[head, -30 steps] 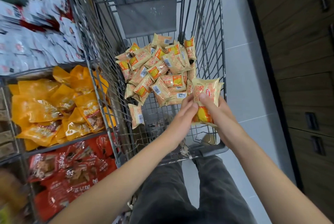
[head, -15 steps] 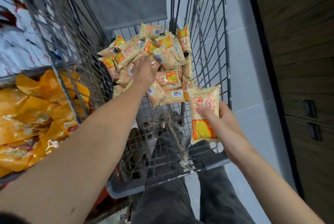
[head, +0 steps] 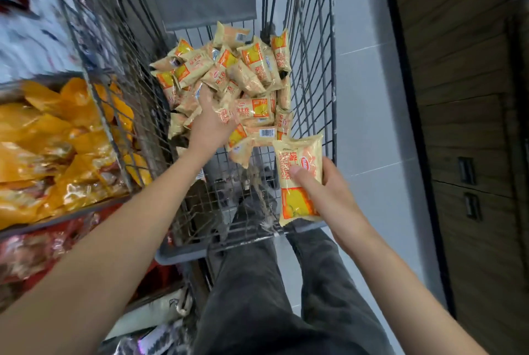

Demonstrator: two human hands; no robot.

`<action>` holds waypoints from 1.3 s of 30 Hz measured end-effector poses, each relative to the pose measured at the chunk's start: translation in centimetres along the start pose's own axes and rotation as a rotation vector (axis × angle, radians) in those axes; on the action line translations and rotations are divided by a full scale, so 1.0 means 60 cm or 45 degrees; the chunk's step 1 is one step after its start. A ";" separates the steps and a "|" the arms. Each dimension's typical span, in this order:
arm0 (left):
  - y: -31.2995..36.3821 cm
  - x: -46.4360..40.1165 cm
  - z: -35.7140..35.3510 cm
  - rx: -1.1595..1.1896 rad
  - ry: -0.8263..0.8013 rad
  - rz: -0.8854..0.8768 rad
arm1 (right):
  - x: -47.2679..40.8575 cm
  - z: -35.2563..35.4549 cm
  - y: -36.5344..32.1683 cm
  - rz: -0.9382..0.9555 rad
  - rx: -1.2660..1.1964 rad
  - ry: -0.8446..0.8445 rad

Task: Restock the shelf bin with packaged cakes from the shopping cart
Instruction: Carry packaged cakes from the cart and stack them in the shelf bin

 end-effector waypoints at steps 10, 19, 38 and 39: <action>0.067 0.387 0.057 0.523 0.354 -0.012 | 0.145 0.050 0.034 0.260 0.157 -0.227; 0.013 0.801 -0.007 1.115 1.201 0.395 | 0.290 0.008 0.090 0.494 0.607 -0.734; -0.266 1.511 -0.125 1.280 2.283 0.993 | 0.797 -0.421 0.464 0.893 1.364 -1.786; -0.285 1.547 -0.117 1.237 2.324 0.998 | 0.826 -0.440 0.486 0.909 1.367 -1.821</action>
Point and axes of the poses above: each hand's wrist, its own x-axis away from the middle knuckle, its own z-axis out of the back of the hand, y = z × x, the point moved 4 cm from there along -x, towards the middle knuckle, and after that the axes turned 2 degrees about -y, right-handed, at the moved point
